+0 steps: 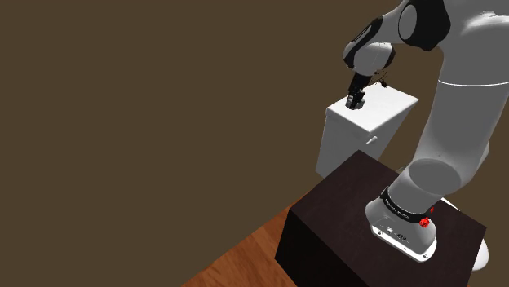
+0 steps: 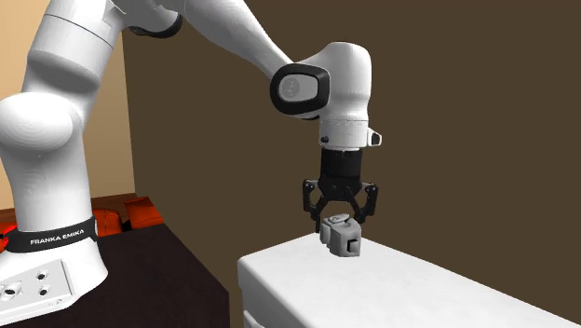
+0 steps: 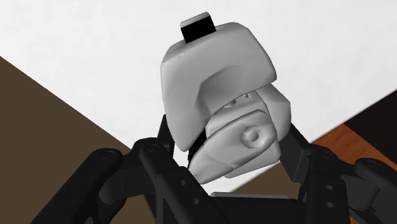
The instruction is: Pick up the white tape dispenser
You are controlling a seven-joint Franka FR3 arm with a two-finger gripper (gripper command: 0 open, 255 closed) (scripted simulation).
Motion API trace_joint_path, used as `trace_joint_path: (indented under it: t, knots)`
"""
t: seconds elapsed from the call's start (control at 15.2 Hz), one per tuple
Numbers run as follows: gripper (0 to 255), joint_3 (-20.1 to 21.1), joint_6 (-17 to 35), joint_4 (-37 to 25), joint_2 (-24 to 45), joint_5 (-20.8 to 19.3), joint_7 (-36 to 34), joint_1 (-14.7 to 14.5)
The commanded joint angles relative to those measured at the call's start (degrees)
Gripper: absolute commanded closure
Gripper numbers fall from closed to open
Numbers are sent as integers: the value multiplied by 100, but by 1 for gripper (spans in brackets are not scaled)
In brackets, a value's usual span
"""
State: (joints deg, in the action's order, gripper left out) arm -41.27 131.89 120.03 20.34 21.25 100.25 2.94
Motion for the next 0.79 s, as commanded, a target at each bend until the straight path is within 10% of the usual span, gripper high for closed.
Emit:
trace_joint_path:
  t: [0.0,0.73]
  knots:
    - [255,1,9,1,11,2,1,3]
    - [255,-270,-508,-146,-514,-522,-364,-225]
